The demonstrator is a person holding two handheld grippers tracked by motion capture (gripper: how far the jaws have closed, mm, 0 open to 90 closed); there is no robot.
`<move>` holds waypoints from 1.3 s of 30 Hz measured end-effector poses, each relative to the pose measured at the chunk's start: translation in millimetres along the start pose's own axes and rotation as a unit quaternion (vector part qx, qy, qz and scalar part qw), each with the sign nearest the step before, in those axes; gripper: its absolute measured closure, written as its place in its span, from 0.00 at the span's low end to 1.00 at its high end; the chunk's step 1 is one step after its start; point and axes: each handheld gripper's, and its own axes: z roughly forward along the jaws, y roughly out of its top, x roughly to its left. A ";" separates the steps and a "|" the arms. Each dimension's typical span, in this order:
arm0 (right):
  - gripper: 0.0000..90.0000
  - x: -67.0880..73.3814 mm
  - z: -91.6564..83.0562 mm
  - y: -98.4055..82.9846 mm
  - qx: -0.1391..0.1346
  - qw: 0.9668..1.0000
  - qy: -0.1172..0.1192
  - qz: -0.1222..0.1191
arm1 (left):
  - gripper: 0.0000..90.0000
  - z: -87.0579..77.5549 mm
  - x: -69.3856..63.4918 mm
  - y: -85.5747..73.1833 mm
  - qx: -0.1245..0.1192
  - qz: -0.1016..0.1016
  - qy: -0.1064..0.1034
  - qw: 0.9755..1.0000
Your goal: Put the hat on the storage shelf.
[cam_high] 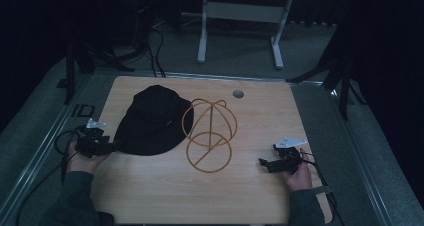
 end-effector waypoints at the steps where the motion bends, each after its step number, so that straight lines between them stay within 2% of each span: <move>1: 0.12 0.0 -0.1 0.0 0.001 1.000 0.000 -0.001 | 0.53 -1.2 0.2 0.8 0.002 0.001 0.001 1.000; 5: 0.12 0.1 -0.1 0.0 0.001 1.000 0.000 -0.001 | 0.56 -4.3 2.2 4.1 0.010 0.007 0.003 1.000; 9: 0.13 0.4 -0.1 -0.2 0.000 1.000 0.000 0.000 | 0.61 -6.3 3.0 8.7 0.016 0.019 -0.008 1.000; 14: 0.16 1.3 -1.2 -1.0 -0.004 1.000 -0.009 0.008 | 0.61 -9.7 0.4 17.7 0.029 0.042 -0.011 0.999; 22: 0.16 1.7 -1.4 -1.1 -0.003 1.000 -0.011 0.009 | 0.63 -15.9 2.0 28.3 0.047 0.056 -0.026 0.997; 24: 0.16 1.9 -1.4 -1.0 -0.003 1.000 -0.012 0.010 | 0.65 -22.1 4.2 36.1 0.062 0.072 -0.035 0.995; 25: 0.16 1.9 -1.4 -1.0 -0.003 1.000 -0.012 0.010 | 0.67 -22.1 4.2 36.1 0.062 0.072 -0.035 0.995; 28: 0.17 2.4 -1.6 -1.3 -0.005 1.000 -0.016 0.015 | 0.68 -25.6 2.1 43.0 0.073 0.084 -0.046 0.993; 29: 0.17 2.5 -1.6 -1.3 -0.004 1.000 -0.016 0.015 | 0.68 -25.6 2.1 43.0 0.073 0.084 -0.046 0.993; 39: 0.17 2.6 -1.7 -1.4 -0.004 1.000 -0.018 0.018 | 0.70 -24.3 -4.7 58.7 0.102 0.111 -0.062 0.987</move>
